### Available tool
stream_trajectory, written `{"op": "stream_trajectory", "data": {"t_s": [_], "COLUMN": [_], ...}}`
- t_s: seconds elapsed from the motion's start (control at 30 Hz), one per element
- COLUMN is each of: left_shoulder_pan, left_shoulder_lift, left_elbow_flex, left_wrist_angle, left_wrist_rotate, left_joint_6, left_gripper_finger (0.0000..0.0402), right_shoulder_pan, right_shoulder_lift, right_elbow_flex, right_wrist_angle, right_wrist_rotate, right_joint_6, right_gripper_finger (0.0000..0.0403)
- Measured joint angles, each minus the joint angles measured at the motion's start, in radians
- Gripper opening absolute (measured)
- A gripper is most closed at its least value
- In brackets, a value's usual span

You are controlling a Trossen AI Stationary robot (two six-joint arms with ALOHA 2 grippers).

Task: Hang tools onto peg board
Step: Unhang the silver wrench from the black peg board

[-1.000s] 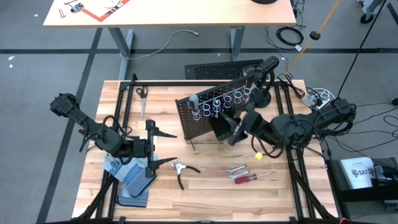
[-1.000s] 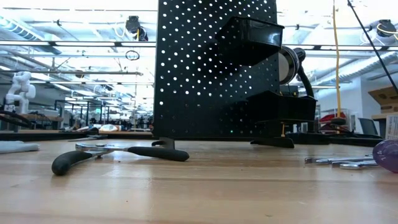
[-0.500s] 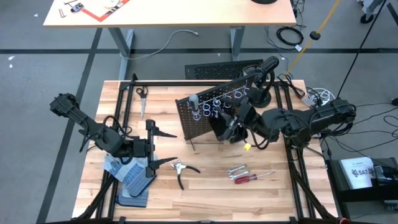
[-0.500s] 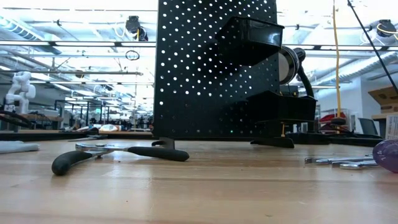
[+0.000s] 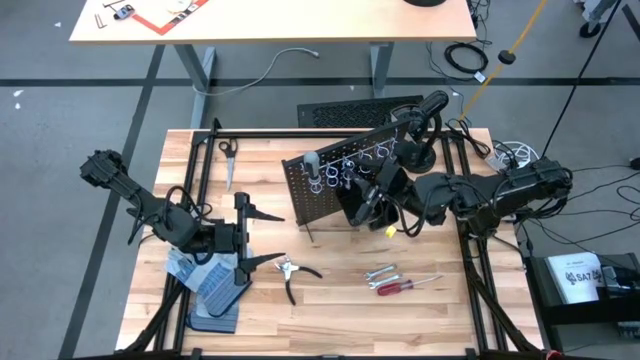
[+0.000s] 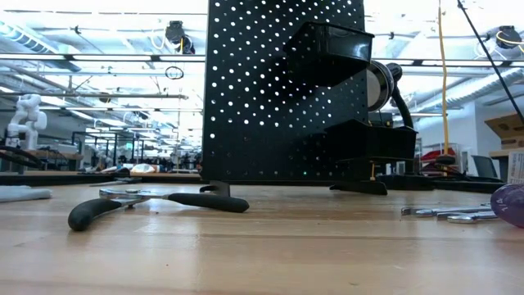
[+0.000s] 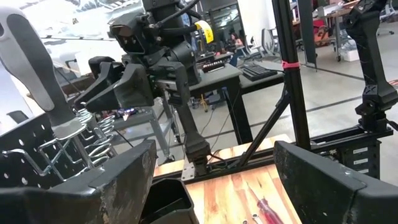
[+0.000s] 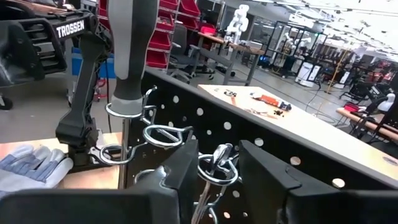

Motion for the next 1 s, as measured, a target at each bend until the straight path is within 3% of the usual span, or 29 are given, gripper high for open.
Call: {"op": "stream_trajectory", "data": {"t_s": [0.47, 1.0], "left_shoulder_pan": [0.0, 0.0], "left_shoulder_lift": [0.0, 0.0], "left_elbow_flex": [0.0, 0.0], "left_wrist_angle": [-0.001, -0.002], "left_wrist_rotate": [0.0, 0.0], "left_joint_6": [0.0, 0.0], "left_gripper_finger": [0.0334, 0.0334], "right_shoulder_pan": [0.001, 0.001], "right_shoulder_lift": [0.002, 0.003], "right_elbow_flex": [0.0, 0.0], "right_wrist_angle": [-0.012, 0.101], "right_wrist_rotate": [0.001, 0.007], "right_joint_6": [-0.013, -0.118], "right_gripper_finger": [0.0008, 0.0]}}
